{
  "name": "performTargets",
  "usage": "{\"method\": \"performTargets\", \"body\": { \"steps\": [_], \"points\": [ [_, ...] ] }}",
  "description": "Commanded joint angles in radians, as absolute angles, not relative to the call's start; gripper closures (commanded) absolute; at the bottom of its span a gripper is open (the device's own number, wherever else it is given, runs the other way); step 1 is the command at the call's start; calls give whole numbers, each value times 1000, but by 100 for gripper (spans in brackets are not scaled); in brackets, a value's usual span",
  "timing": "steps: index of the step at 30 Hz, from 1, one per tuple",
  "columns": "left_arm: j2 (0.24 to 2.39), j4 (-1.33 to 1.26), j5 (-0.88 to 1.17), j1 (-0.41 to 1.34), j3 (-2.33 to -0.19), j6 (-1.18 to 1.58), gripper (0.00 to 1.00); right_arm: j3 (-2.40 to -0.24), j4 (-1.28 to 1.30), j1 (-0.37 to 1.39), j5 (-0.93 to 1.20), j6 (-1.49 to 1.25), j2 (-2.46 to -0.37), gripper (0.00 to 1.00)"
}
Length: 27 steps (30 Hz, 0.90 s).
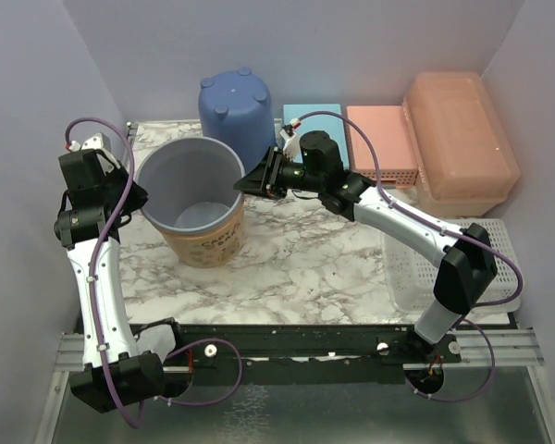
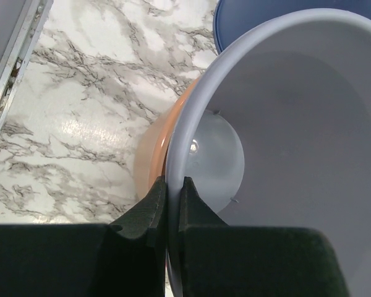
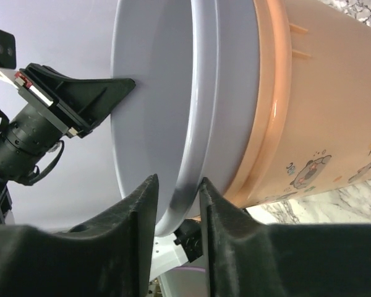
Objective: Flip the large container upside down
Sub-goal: Pick up the container from the container.
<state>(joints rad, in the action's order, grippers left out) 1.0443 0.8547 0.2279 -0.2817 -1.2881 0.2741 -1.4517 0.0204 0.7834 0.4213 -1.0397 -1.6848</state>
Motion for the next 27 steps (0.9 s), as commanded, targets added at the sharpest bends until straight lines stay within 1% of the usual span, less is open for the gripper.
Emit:
{"method": "performTargets", "body": {
  "steps": [1, 7, 9, 17, 20, 23, 27],
  "points": [
    [1015, 788, 385, -267, -1315, 316, 100, -1442, -127, 804, 489, -1107, -1697, 70],
    [1011, 785, 378, -267, -1317, 316, 100, -1433, -149, 803, 472, -1116, -1679, 93],
    [1010, 783, 374, -267, -1319, 317, 100, -1431, -158, 803, 476, -1121, -1674, 99],
    [983, 779, 295, -266, -1334, 327, 100, -1433, -216, 803, 543, -1168, -1673, 100],
    [976, 796, 186, -268, -1347, 344, 100, -1442, -217, 803, 562, -1174, -1674, 99],
    [967, 800, 121, -266, -1359, 354, 100, -1459, -210, 802, 572, -1169, -1677, 99],
    [943, 771, 115, -267, -1370, 363, 100, -1502, -173, 802, 600, -1136, -1699, 100]
  ]
}}
